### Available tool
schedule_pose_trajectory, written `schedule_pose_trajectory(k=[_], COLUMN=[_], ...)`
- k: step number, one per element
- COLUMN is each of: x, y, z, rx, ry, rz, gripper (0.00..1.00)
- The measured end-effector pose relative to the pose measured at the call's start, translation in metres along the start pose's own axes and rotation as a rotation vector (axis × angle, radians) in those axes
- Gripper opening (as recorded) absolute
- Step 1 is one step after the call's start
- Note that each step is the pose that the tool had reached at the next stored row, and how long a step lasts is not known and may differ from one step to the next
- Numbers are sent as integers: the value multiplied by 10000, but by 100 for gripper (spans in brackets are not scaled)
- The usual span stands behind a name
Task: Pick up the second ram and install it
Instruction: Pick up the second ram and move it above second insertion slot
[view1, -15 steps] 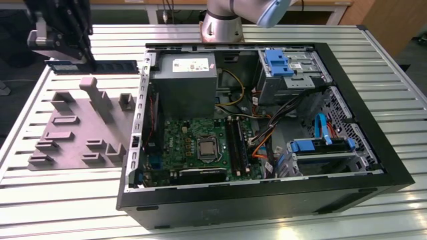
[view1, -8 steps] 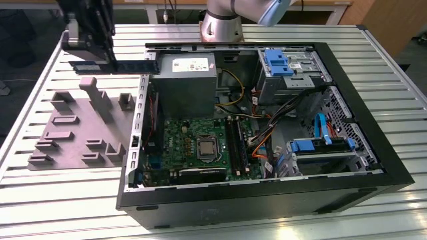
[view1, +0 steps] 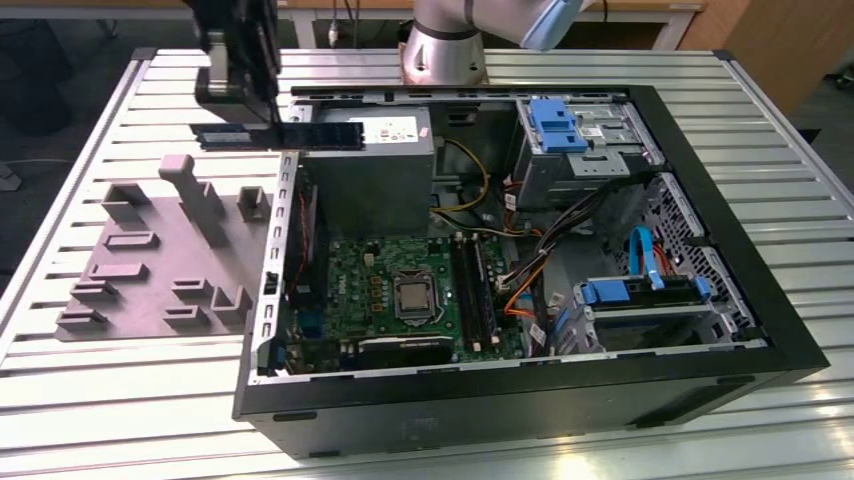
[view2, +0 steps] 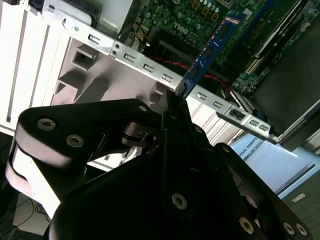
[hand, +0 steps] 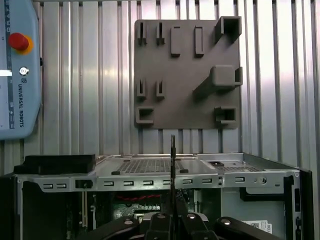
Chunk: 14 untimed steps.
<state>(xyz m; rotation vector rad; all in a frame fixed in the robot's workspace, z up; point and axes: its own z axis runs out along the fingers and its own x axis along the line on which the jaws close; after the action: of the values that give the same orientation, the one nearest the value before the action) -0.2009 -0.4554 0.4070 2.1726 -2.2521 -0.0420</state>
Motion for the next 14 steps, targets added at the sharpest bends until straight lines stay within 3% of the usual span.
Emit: schedule_pose_trajectory(k=[14], x=[-23], y=[-636], z=[20], rx=[-1], ry=[0], rz=[0], gripper=[14])
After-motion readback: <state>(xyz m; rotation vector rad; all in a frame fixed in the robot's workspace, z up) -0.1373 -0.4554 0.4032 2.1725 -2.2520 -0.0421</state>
